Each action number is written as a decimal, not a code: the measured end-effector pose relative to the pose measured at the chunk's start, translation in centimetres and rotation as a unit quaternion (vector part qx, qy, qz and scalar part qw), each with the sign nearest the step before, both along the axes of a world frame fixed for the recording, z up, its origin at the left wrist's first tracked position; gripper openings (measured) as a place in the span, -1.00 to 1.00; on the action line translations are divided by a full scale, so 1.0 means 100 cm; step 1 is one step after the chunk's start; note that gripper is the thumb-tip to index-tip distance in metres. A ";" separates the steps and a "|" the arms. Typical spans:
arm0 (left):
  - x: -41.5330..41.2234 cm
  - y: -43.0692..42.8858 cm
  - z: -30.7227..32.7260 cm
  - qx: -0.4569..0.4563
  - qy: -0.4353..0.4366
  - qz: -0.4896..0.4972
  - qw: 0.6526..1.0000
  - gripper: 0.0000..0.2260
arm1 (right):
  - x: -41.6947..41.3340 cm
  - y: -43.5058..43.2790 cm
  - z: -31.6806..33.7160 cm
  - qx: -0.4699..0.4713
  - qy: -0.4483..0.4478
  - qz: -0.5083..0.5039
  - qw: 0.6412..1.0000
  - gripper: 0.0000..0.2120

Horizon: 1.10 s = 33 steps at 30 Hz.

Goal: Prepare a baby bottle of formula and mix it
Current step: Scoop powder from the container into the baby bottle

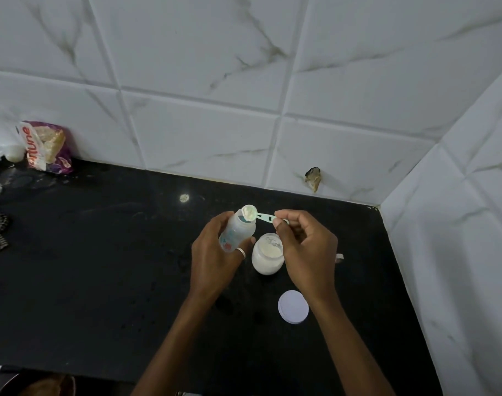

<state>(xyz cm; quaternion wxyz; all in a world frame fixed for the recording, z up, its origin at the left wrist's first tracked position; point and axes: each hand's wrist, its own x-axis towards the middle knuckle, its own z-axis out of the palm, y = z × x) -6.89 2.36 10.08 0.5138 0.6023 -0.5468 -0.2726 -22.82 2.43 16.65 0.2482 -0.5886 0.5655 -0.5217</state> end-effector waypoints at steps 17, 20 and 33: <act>0.002 -0.002 -0.008 0.016 0.008 -0.005 1.000 -0.46 | -0.003 0.006 -0.017 -0.208 0.312 0.039 0.926 -0.83; 0.002 -0.001 -0.009 0.019 0.012 -0.006 1.000 -0.45 | -0.003 0.008 -0.017 -0.223 0.343 0.050 0.911 -0.79; 0.004 0.000 -0.007 0.017 0.016 -0.006 1.000 -0.45 | -0.009 0.010 -0.025 -0.284 0.430 0.087 0.853 -0.82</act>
